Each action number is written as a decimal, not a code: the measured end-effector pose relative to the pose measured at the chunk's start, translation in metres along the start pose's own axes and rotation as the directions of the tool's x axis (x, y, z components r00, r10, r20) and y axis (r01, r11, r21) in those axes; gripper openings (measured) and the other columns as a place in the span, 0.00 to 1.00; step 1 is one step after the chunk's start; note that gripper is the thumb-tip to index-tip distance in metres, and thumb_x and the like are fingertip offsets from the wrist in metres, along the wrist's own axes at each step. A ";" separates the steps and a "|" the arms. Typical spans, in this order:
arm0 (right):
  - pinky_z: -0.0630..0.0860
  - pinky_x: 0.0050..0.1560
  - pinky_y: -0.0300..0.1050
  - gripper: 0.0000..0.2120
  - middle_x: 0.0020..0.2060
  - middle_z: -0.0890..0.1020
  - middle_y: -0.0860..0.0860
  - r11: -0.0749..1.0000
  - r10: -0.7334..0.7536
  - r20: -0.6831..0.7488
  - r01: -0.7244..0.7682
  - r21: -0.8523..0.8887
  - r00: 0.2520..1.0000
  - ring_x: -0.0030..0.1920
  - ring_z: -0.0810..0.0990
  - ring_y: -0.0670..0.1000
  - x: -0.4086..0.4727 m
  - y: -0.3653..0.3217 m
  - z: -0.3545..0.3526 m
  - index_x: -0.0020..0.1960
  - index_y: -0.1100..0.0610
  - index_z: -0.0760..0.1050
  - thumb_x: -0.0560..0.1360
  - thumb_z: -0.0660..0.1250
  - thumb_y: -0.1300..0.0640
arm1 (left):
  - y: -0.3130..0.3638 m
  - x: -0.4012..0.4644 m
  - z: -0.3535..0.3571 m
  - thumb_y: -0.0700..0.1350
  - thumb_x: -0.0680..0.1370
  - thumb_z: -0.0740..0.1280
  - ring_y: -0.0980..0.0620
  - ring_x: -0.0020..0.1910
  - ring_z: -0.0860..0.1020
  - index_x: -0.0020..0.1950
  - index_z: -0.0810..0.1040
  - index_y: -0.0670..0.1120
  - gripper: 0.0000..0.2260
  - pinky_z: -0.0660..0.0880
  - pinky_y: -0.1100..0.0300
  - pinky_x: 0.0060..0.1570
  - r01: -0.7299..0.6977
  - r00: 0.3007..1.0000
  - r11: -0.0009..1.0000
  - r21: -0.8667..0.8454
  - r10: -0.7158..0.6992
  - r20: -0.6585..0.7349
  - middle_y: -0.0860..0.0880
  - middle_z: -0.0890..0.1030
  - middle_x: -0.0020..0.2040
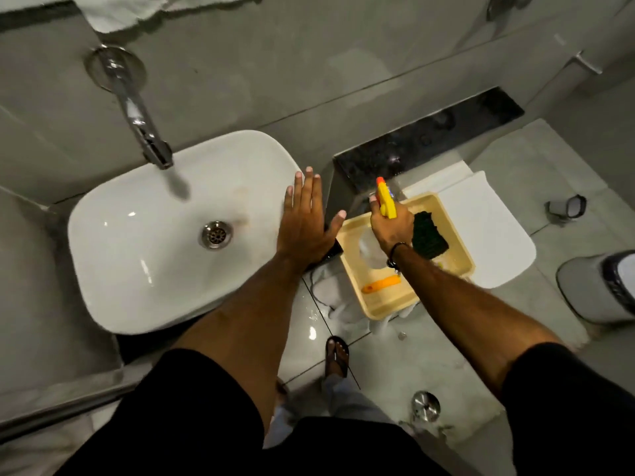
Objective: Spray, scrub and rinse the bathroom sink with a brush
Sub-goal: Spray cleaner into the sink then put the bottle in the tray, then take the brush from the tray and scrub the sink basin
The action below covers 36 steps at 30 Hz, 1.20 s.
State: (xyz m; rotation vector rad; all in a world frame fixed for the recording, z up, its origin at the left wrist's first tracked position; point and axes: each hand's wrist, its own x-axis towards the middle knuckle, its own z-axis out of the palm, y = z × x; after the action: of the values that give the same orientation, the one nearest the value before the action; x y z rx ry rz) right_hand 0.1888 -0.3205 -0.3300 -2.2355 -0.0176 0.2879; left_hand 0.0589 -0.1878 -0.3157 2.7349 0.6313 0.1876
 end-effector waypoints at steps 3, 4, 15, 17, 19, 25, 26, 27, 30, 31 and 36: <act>0.81 0.50 0.56 0.17 0.38 0.84 0.55 0.995 0.080 0.050 -0.083 0.060 0.995 0.43 0.82 0.60 0.027 0.029 0.026 0.47 0.56 0.84 0.78 0.68 0.42 | 0.002 0.003 0.022 0.65 0.85 0.51 0.39 0.86 0.46 0.85 0.49 0.38 0.39 0.47 0.43 0.84 0.077 0.997 0.996 0.042 -0.078 0.021 0.38 0.48 0.86; 0.80 0.51 0.54 0.15 0.41 0.84 0.56 0.991 0.096 0.074 -0.102 0.082 0.993 0.46 0.82 0.60 0.036 0.036 0.034 0.51 0.56 0.84 0.79 0.68 0.45 | 0.002 0.004 0.026 0.65 0.85 0.51 0.39 0.86 0.43 0.86 0.47 0.39 0.39 0.44 0.43 0.84 0.102 0.994 0.993 0.062 -0.104 0.034 0.39 0.45 0.87; 0.76 0.57 0.49 0.25 0.56 0.86 0.55 0.981 0.187 0.231 -0.193 0.001 0.955 0.56 0.83 0.61 0.065 0.095 0.060 0.69 0.51 0.77 0.76 0.68 0.40 | 0.009 0.010 0.024 0.64 0.86 0.46 0.40 0.86 0.42 0.86 0.43 0.43 0.36 0.44 0.42 0.84 0.135 0.987 0.971 0.195 -0.149 0.060 0.40 0.43 0.87; 0.77 0.61 0.58 0.39 0.59 0.84 0.58 0.975 0.195 0.275 -0.155 -0.159 0.942 0.59 0.81 0.64 0.061 0.111 0.056 0.73 0.54 0.70 0.71 0.66 0.32 | 0.009 0.011 0.022 0.64 0.86 0.45 0.41 0.86 0.42 0.86 0.43 0.43 0.36 0.45 0.42 0.84 0.143 0.985 0.968 0.207 -0.160 0.068 0.40 0.43 0.87; 0.74 0.64 0.62 0.46 0.64 0.80 0.62 0.941 0.248 0.247 -0.173 -0.290 0.937 0.64 0.78 0.65 0.049 0.132 0.046 0.77 0.59 0.64 0.70 0.67 0.30 | 0.011 0.011 0.021 0.64 0.86 0.45 0.41 0.86 0.42 0.86 0.43 0.43 0.36 0.44 0.42 0.84 0.145 0.982 0.966 0.214 -0.166 0.084 0.40 0.42 0.87; 0.78 0.63 0.59 0.40 0.67 0.75 0.63 0.711 0.691 0.048 -0.668 -0.219 0.721 0.64 0.78 0.66 0.031 0.182 0.036 0.71 0.64 0.64 0.71 0.73 0.40 | 0.011 0.011 0.021 0.64 0.86 0.44 0.41 0.86 0.40 0.86 0.42 0.43 0.36 0.43 0.42 0.84 0.159 0.977 0.956 0.245 -0.188 0.100 0.41 0.41 0.86; 0.81 0.57 0.58 0.39 0.66 0.75 0.62 0.653 0.755 0.068 -0.736 -0.177 0.653 0.60 0.80 0.65 0.032 0.184 0.039 0.71 0.64 0.64 0.71 0.73 0.42 | 0.011 0.011 0.021 0.64 0.86 0.44 0.41 0.86 0.41 0.86 0.42 0.42 0.36 0.43 0.42 0.84 0.159 0.977 0.957 0.243 -0.188 0.104 0.41 0.41 0.86; 0.83 0.47 0.54 0.37 0.64 0.77 0.60 0.619 0.785 0.109 -0.773 -0.136 0.610 0.53 0.82 0.62 0.034 0.182 0.039 0.71 0.64 0.66 0.72 0.73 0.44 | 0.011 0.011 0.020 0.64 0.86 0.44 0.41 0.86 0.41 0.86 0.42 0.42 0.36 0.43 0.41 0.84 0.156 0.977 0.958 0.239 -0.185 0.105 0.40 0.41 0.86; 0.75 0.31 0.44 0.26 0.58 0.82 0.59 0.591 0.801 0.181 -0.801 -0.092 0.570 0.38 0.80 0.58 0.043 0.190 0.046 0.66 0.63 0.75 0.74 0.69 0.49 | 0.011 0.011 0.020 0.63 0.86 0.45 0.40 0.86 0.42 0.86 0.44 0.41 0.36 0.44 0.41 0.84 0.153 0.978 0.959 0.238 -0.182 0.102 0.39 0.42 0.86; 0.75 0.36 0.46 0.24 0.56 0.82 0.59 0.583 0.804 0.193 -0.810 -0.063 0.563 0.41 0.80 0.59 0.043 0.190 0.046 0.65 0.63 0.76 0.74 0.68 0.51 | 0.011 0.011 0.020 0.63 0.86 0.45 0.40 0.86 0.42 0.86 0.44 0.41 0.36 0.44 0.41 0.84 0.152 0.979 0.958 0.245 -0.180 0.099 0.39 0.42 0.86; 0.84 0.50 0.57 0.25 0.53 0.84 0.60 0.546 0.817 0.103 -0.820 0.172 0.567 0.47 0.86 0.63 0.040 0.198 0.035 0.64 0.62 0.73 0.74 0.60 0.47 | 0.010 0.012 0.022 0.63 0.86 0.46 0.40 0.86 0.42 0.86 0.44 0.42 0.36 0.44 0.41 0.84 0.150 0.981 0.960 0.235 -0.174 0.083 0.40 0.43 0.86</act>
State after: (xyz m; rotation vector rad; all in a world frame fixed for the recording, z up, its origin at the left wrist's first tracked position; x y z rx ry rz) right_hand 0.2033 -0.4143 -0.5123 -1.8777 1.0555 0.7716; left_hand 0.0777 -0.1972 -0.3326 2.8676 0.8931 -0.0693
